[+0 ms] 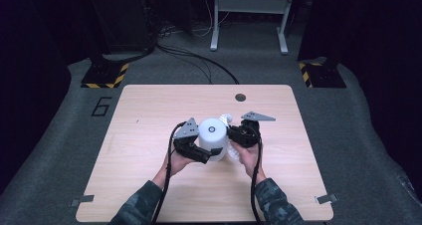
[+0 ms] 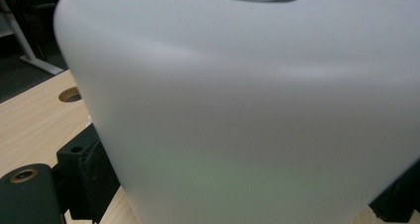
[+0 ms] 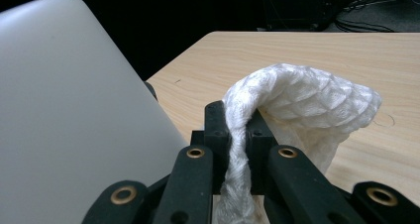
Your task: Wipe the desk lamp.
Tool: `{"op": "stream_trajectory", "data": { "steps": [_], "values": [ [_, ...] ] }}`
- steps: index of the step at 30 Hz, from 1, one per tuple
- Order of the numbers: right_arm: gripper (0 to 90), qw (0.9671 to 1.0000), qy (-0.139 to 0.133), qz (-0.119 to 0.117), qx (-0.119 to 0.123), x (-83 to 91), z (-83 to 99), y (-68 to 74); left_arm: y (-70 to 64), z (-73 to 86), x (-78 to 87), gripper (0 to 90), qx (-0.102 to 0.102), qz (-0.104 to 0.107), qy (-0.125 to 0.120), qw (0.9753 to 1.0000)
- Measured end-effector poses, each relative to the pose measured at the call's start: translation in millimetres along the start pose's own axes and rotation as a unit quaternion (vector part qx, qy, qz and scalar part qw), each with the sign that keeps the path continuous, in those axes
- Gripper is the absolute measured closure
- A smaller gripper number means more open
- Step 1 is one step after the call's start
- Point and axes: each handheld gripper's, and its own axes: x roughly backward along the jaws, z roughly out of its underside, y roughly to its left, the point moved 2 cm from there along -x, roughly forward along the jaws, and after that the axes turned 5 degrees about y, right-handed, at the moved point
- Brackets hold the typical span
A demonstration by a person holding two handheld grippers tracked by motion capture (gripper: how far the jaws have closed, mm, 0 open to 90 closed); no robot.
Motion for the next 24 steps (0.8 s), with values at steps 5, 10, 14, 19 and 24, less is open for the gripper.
{"op": "stream_trajectory", "data": {
  "steps": [5, 10, 14, 19, 24],
  "values": [
    [84.8, 1.0000, 0.001, 0.003, -0.002, 5.7, 1.9, -0.6, 1.9, 0.4, 1.0, 8.7, 0.004, -0.005, -0.003, 1.0000],
    [84.7, 1.0000, 0.003, 0.009, -0.001, 10.5, 6.2, -0.6, 4.4, 1.1, 2.1, 8.7, 0.006, -0.010, -0.002, 0.9999],
    [84.8, 0.9998, 0.008, 0.016, 0.006, 15.0, 11.0, 1.1, 7.0, 1.4, 3.5, 8.7, 0.008, -0.015, -0.003, 0.9998],
    [84.7, 0.9994, 0.024, 0.019, 0.017, 19.0, 20.7, 4.6, 11.0, 2.1, 5.9, 8.7, 0.013, -0.019, 0.002, 0.9997],
    [84.7, 0.9985, 0.042, 0.023, 0.027, 19.8, 30.2, 9.3, 12.6, 2.0, 5.7, 8.7, 0.013, -0.028, -0.003, 0.9995]
  ]
}}
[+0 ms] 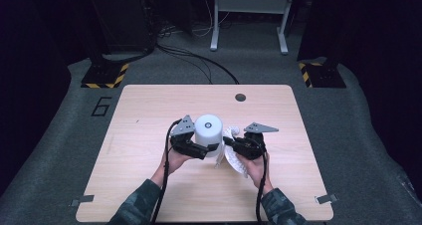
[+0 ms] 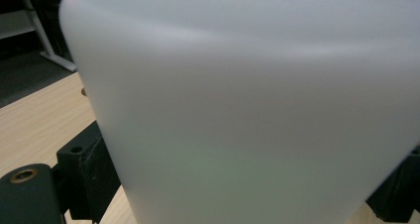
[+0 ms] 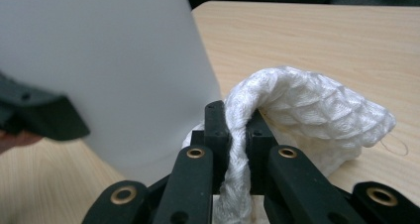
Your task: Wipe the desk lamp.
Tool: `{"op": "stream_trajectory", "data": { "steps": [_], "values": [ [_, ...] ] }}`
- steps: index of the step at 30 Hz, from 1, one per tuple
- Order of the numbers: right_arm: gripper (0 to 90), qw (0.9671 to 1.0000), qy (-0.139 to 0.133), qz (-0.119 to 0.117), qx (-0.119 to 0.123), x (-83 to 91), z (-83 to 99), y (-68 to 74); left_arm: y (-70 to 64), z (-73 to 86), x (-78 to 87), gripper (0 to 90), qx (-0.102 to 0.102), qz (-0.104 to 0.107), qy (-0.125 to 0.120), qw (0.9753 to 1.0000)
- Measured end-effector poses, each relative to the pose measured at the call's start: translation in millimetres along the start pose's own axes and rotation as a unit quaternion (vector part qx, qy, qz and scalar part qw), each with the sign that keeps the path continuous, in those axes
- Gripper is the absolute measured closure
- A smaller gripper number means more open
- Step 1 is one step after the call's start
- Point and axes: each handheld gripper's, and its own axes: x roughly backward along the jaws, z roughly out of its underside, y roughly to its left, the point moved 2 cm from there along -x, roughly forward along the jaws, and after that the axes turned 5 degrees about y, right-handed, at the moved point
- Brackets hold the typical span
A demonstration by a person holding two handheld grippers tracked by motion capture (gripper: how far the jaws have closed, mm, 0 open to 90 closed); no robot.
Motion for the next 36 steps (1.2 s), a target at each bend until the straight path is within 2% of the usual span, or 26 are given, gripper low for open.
{"op": "stream_trajectory", "data": {
  "steps": [2, 6, 10, 11, 16, 20, 21, 22, 23, 27, 36],
  "values": [
    [84.7, 1.0000, 0.007, -0.001, 0.005, -0.7, 3.9, 1.7, 0.3, -0.4, 0.9, 8.7, 0.005, 0.002, 0.003, 1.0000],
    [84.7, 0.9998, 0.013, -0.006, 0.010, -3.1, 13.1, 7.2, 2.5, -2.3, 2.1, 8.8, 0.002, -0.007, -0.003, 1.0000],
    [84.7, 0.9997, 0.015, -0.010, 0.019, -1.5, 15.5, 13.2, 4.0, -2.5, 4.0, 8.8, 0.002, -0.006, 0.001, 1.0000],
    [84.7, 0.9996, 0.017, -0.011, 0.021, -0.9, 15.9, 14.7, 4.5, -2.2, 3.1, 8.8, 0.006, -0.011, -0.006, 0.9999],
    [84.7, 0.9994, 0.018, -0.015, 0.026, -0.2, 18.1, 20.6, 5.7, -2.1, 2.5, 8.8, 0.009, -0.016, -0.005, 0.9998],
    [84.7, 0.9993, 0.012, -0.019, 0.030, 0.9, 20.4, 25.9, 6.5, -2.5, 3.9, 8.8, 0.011, -0.017, -0.001, 0.9998],
    [84.7, 0.9994, 0.012, -0.019, 0.028, 1.5, 20.7, 28.3, 6.3, -2.6, 3.3, 8.8, 0.017, -0.021, -0.006, 0.9996],
    [84.7, 0.9992, 0.009, -0.021, 0.033, 1.6, 20.4, 30.0, 7.4, -2.9, 3.7, 8.8, 0.013, -0.022, -0.006, 0.9997],
    [84.7, 0.9988, 0.008, -0.024, 0.043, 1.8, 19.8, 34.0, 7.6, -3.6, 4.3, 8.8, 0.019, -0.019, -0.006, 0.9996],
    [84.6, 0.9980, 0.004, -0.031, 0.054, 1.9, 18.4, 39.9, 8.7, -4.4, 3.8, 8.8, 0.018, -0.024, -0.012, 0.9995],
    [84.6, 0.9970, -0.001, -0.046, 0.063, 2.2, 17.1, 48.9, 8.4, -5.7, 2.4, 8.8, 0.023, -0.025, -0.013, 0.9993]
  ]
}}
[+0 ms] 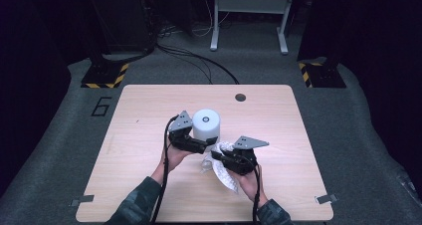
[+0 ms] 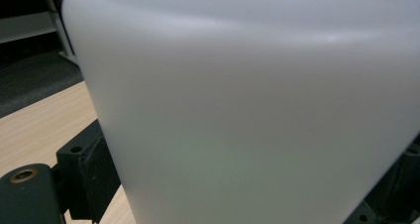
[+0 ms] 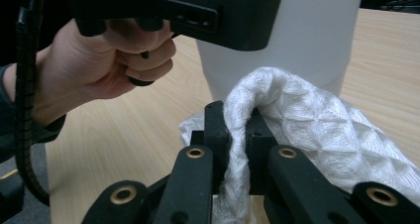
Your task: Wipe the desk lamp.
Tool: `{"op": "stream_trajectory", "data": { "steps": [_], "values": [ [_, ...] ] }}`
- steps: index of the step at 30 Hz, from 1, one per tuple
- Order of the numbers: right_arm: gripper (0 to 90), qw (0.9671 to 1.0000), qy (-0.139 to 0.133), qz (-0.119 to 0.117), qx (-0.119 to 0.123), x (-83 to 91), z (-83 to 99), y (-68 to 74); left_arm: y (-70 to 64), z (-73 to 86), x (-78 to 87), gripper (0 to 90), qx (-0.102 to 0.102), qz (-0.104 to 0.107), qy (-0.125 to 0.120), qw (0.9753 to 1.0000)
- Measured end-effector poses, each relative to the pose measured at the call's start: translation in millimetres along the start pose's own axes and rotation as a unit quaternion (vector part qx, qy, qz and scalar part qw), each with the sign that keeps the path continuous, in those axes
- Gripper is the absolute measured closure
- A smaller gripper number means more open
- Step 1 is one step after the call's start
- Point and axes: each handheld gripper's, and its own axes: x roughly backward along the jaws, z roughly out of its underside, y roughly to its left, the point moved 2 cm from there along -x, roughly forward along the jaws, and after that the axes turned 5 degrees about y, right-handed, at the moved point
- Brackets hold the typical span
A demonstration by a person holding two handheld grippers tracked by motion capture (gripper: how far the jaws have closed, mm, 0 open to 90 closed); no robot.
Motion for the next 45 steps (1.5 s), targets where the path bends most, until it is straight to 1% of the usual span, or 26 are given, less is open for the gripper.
{"op": "stream_trajectory", "data": {
  "steps": [1, 4, 5, 7, 9, 10, 11, 12, 13, 16, 17, 18, 22, 24, 30, 31, 32, 33, 34, 36, 38, 39, 40, 42, 44, 45],
  "values": [
    [84.6, 1.0000, -0.001, 0.000, 0.007, 2.3, -0.2, 0.1, 0.5, 0.1, 0.6, 8.7, 0.002, 0.002, 0.002, 1.0000],
    [84.7, 1.0000, -0.004, 0.003, 0.005, 7.4, 0.1, 0.3, 1.7, 0.2, 1.3, 8.8, -0.004, 0.000, 0.003, 1.0000],
    [84.7, 1.0000, -0.007, 0.006, 0.003, 14.7, 1.0, -2.1, 2.0, 0.4, 1.4, 8.8, -0.005, -0.003, 0.001, 1.0000],
    [84.7, 0.9999, -0.010, 0.009, 0.001, 18.8, 1.3, -3.5, 2.1, 0.9, 1.8, 8.7, -0.002, -0.005, 0.001, 1.0000],
    [84.7, 0.9997, -0.017, 0.016, 0.000, 27.3, 1.3, -7.4, 2.6, 2.0, 1.9, 8.7, -0.004, -0.004, 0.001, 1.0000],
    [84.7, 0.9996, -0.020, 0.020, -0.005, 32.1, 1.1, -8.9, 2.9, 2.4, 2.4, 8.8, -0.004, -0.002, 0.004, 1.0000],
    [84.7, 0.9992, -0.029, 0.029, -0.006, 40.9, 0.0, -13.4, 2.7, 2.9, 1.6, 8.8, -0.002, -0.004, 0.001, 1.0000],
    [84.7, 0.9992, -0.029, 0.029, -0.006, 40.9, 0.0, -13.4, 2.0, 3.6, 1.4, 8.8, 0.003, -0.003, 0.000, 1.0000],
    [84.6, 0.9990, -0.030, 0.033, -0.006, 45.5, -0.8, -15.4, 2.6, 3.9, 1.3, 8.8, -0.002, -0.005, 0.002, 1.0000],
    [84.7, 0.9982, -0.037, 0.046, -0.011, 57.8, -3.3, -20.2, 2.7, 5.6, 0.5, 8.8, -0.003, -0.003, 0.005, 1.0000],
    [84.6, 0.9975, -0.044, 0.054, -0.009, 64.6, -5.1, -23.9, 2.8, 7.4, -0.8, 8.7, -0.001, -0.004, 0.002, 1.0000],
    [84.6, 0.9975, -0.044, 0.054, -0.009, 64.6, -5.1, -23.9, 2.8, 7.4, -0.8, 8.7, -0.001, -0.004, 0.002, 1.0000],
    [84.7, 0.9966, -0.048, 0.067, -0.011, 75.7, -7.3, -30.2, 3.5, 11.4, -3.2, 8.7, 0.001, -0.003, 0.004, 1.0000],
    [84.6, 0.9959, -0.049, 0.074, -0.013, 80.6, -8.2, -34.1, 3.3, 14.5, -5.1, 8.7, 0.002, -0.001, 0.009, 1.0000],
    [84.6, 0.9953, -0.047, 0.083, -0.016, 83.7, -7.8, -39.1, 2.5, 21.3, -10.1, 8.7, 0.004, -0.003, 0.010, 0.9999],
    [84.6, 0.9953, -0.047, 0.083, -0.016, 83.7, -7.8, -39.1, 2.8, 22.7, -9.9, 8.7, 0.003, 0.002, 0.016, 0.9999],
    [84.6, 0.9951, -0.047, 0.086, -0.014, 83.8, -7.5, -40.1, 2.4, 24.5, -11.9, 8.7, 0.007, -0.002, 0.009, 0.9999],
    [84.6, 0.9952, -0.045, 0.085, -0.017, 84.1, -7.0, -40.3, 2.9, 25.9, -11.6, 8.7, 0.003, 0.000, 0.017, 0.9999],
    [84.6, 0.9950, -0.046, 0.087, -0.016, 84.3, -6.5, -41.0, 2.9, 27.9, -13.5, 8.7, 0.005, -0.003, 0.011, 0.9999],
    [84.6, 0.9946, -0.046, 0.092, -0.017, 84.7, -5.2, -43.8, 2.9, 33.2, -16.6, 8.7, 0.008, 0.000, 0.015, 0.9999],
    [84.6, 0.9945, -0.046, 0.092, -0.021, 85.0, -4.7, -44.3, 3.6, 34.9, -17.2, 8.7, 0.003, 0.004, 0.019, 0.9998],
    [84.6, 0.9942, -0.046, 0.094, -0.024, 85.7, -3.9, -45.6, 3.1, 36.9, -19.7, 8.7, 0.007, 0.000, 0.015, 0.9999],
    [84.6, 0.9942, -0.046, 0.094, -0.024, 85.7, -3.9, -45.6, 3.5, 38.7, -20.9, 8.7, 0.004, -0.001, 0.016, 0.9999],
    [84.6, 0.9941, -0.047, 0.094, -0.024, 86.2, -3.0, -46.9, 3.4, 43.8, -24.3, 8.7, 0.013, 0.003, 0.020, 0.9997],
    [84.6, 0.9939, -0.047, 0.096, -0.026, 86.5, -2.6, -47.2, 4.2, 45.3, -25.8, 8.7, 0.011, -0.001, 0.018, 0.9998],
    [84.6, 0.9941, -0.047, 0.095, -0.025, 86.5, -2.4, -47.8, 4.3, 46.7, -26.3, 8.6, 0.010, 0.001, 0.021, 0.9997]
  ]
}}
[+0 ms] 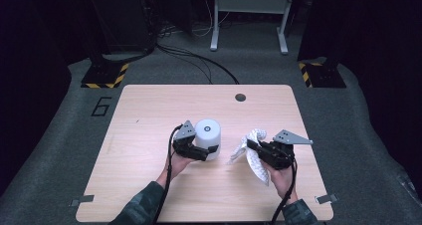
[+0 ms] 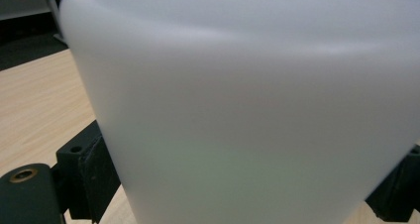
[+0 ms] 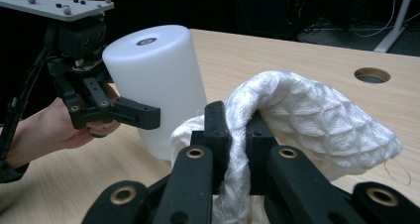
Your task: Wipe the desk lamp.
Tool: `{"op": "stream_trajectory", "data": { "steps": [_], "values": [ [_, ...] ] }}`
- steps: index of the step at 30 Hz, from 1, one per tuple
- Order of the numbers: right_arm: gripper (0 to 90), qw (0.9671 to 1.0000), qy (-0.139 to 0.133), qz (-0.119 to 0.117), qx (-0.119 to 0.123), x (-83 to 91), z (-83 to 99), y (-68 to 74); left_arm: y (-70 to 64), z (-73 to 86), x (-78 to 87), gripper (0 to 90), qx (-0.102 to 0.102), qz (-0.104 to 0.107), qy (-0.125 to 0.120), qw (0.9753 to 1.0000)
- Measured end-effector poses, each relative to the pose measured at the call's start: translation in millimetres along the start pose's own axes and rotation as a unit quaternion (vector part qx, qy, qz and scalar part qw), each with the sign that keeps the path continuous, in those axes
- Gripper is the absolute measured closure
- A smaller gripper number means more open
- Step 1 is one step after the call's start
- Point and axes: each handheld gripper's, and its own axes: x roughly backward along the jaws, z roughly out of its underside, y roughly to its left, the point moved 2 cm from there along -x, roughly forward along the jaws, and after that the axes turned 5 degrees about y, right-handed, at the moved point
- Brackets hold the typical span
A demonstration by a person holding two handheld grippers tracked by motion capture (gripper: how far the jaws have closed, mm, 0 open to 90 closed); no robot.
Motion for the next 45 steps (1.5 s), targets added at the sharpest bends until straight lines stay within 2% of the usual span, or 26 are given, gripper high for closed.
{"op": "stream_trajectory", "data": {
  "steps": [3, 4, 9, 17, 18, 20, 21, 26, 30, 35, 36, 45],
  "values": [
    [84.6, 1.0000, 0.001, 0.001, -0.005, 0.4, 1.0, -0.9, 0.1, 4.3, -4.8, 8.6, 0.004, -0.004, 0.000, 1.0000],
    [84.6, 1.0000, 0.000, 0.001, -0.003, 0.3, 1.2, -1.6, 1.9, 5.6, -4.9, 8.6, -0.005, -0.001, 0.009, 1.0000],
    [84.5, 1.0000, 0.001, 0.001, -0.006, -0.7, 2.9, -2.0, 2.0, 13.2, -12.5, 8.6, 0.002, 0.000, 0.015, 0.9999],
    [84.5, 1.0000, 0.004, -0.001, -0.008, -1.2, 4.6, -2.3, 7.0, 22.7, -24.1, 8.6, 0.006, -0.012, 0.019, 0.9997],
    [84.5, 1.0000, 0.003, 0.000, -0.008, -1.1, 4.8, -2.4, 8.4, 24.0, -24.3, 8.6, 0.005, -0.006, 0.024, 0.9997],
    [84.5, 1.0000, 0.001, 0.000, -0.007, -0.9, 5.3, -2.7, 9.5, 26.7, -26.5, 8.6, 0.008, -0.007, 0.025, 0.9996],
    [84.5, 1.0000, 0.004, 0.001, -0.005, -0.7, 5.6, -3.2, 9.6, 27.9, -27.8, 8.6, 0.007, -0.014, 0.021, 0.9997],
    [84.5, 1.0000, 0.004, 0.000, -0.007, -0.3, 7.0, -3.2, 10.1, 31.4, -29.0, 8.6, 0.006, -0.011, 0.025, 0.9996],
    [84.5, 1.0000, 0.004, 0.000, -0.008, -0.4, 8.1, -3.3, 9.2, 33.5, -30.3, 8.6, 0.008, -0.012, 0.018, 0.9997],
    [84.5, 0.9999, 0.004, -0.001, -0.010, -0.2, 8.9, -2.8, 9.0, 35.0, -30.2, 8.5, -0.006, -0.014, 0.015, 0.9998],
    [84.5, 0.9999, 0.005, -0.001, -0.010, -0.2, 9.0, -2.5, 8.4, 35.3, -29.3, 8.5, -0.004, -0.009, 0.020, 0.9997],
    [84.4, 0.9999, 0.005, -0.002, -0.010, 0.3, 9.8, -2.5, 7.0, 34.4, -29.1, 8.0, -0.013, -0.012, 0.029, 0.9994]
  ]
}}
